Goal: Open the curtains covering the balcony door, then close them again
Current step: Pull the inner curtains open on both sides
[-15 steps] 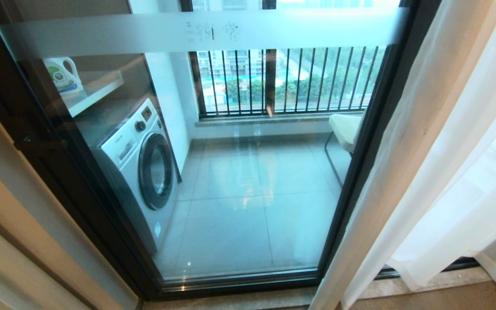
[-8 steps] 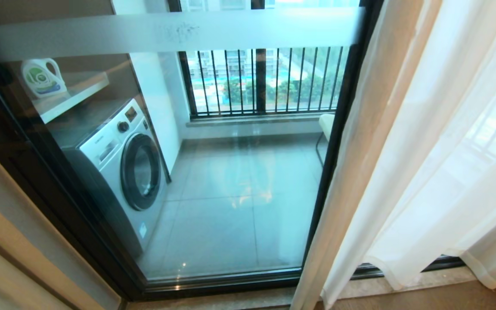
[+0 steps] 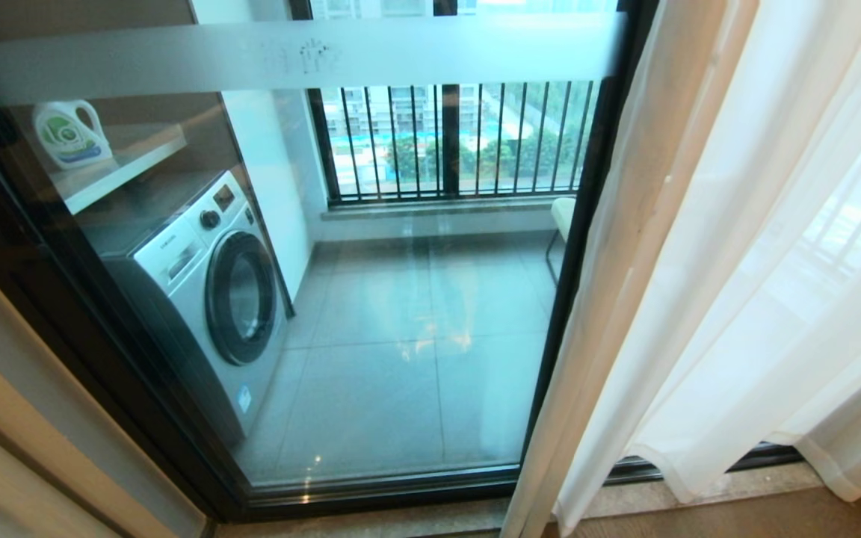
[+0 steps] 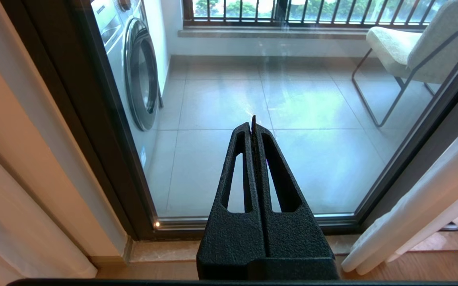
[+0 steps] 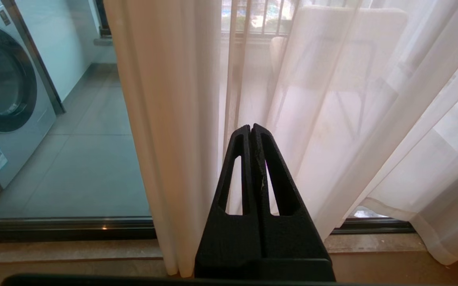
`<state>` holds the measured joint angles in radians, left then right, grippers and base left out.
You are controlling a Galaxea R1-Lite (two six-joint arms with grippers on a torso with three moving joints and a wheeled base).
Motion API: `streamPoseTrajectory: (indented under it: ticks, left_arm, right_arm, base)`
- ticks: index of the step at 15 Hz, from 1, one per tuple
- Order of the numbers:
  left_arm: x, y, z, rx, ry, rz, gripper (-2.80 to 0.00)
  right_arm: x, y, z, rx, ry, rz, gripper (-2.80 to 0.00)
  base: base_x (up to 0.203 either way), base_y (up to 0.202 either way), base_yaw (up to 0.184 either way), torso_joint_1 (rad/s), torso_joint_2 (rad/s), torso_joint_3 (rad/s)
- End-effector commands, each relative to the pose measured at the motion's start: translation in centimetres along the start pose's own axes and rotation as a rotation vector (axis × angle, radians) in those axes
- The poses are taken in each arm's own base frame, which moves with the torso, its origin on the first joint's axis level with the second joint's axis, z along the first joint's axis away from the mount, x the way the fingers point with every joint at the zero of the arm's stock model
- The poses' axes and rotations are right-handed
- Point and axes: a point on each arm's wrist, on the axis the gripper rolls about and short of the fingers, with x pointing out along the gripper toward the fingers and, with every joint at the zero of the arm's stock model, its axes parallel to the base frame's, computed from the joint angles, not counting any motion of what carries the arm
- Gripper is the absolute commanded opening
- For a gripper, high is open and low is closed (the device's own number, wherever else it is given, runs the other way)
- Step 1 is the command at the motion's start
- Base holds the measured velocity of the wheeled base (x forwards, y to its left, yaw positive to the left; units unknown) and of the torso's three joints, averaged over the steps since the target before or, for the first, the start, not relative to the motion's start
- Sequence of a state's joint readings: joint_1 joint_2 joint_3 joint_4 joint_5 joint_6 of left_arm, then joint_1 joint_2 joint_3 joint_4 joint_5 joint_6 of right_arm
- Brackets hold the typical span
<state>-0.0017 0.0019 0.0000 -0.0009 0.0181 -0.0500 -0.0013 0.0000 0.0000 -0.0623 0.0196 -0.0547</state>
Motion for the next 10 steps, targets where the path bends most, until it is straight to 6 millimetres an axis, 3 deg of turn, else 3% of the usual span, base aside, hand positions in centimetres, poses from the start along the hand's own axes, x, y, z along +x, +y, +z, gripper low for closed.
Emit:
streamPoseTrajectory:
  ticks: [1, 10]
  left_arm:
    - [0.00, 0.00, 0.01, -0.001, -0.001, 0.000, -2.80]
    - [0.00, 0.00, 0.01, -0.001, -0.001, 0.000, -2.80]
  right_arm:
    - [0.01, 0.00, 0.01, -0.001, 0.001, 0.000, -2.80]
    - [0.01, 0.00, -0.05, -0.005, 0.006, -0.001, -2.80]
  base:
    - [0.000, 0.000, 0.000, 0.000, 0.00, 0.000]
    - [0.000, 0.000, 0.000, 0.000, 0.00, 0.000]
